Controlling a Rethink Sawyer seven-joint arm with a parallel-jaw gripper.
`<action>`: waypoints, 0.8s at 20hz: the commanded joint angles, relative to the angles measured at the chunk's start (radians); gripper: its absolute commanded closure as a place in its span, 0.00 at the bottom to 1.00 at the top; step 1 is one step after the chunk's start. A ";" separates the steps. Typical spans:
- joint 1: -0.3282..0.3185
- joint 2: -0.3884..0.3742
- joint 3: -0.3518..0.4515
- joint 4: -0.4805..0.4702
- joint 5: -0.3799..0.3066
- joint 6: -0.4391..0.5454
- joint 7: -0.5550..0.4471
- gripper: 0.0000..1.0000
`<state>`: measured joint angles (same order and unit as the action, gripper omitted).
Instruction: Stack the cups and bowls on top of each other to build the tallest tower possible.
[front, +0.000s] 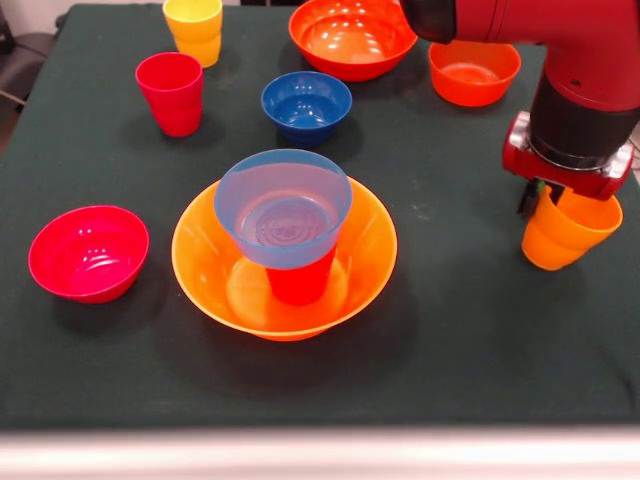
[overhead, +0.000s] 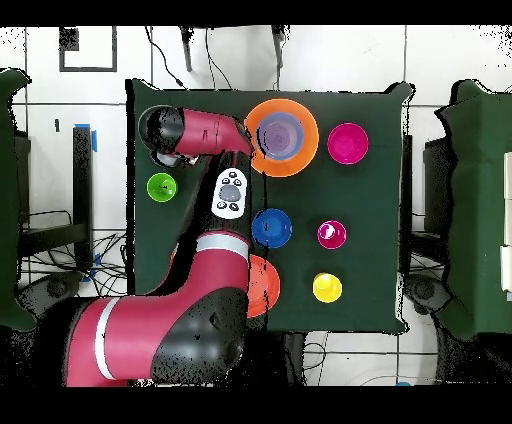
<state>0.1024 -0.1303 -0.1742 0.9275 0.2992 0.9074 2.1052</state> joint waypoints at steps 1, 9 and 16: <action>-0.010 0.048 0.064 0.023 -0.056 -0.039 0.043 1.00; -0.058 -0.123 0.047 0.079 -0.053 0.052 -0.013 1.00; -0.139 -0.235 0.086 0.144 -0.039 0.097 -0.094 1.00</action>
<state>0.0507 -0.2279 -0.1740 0.9597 0.2918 0.9080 2.1052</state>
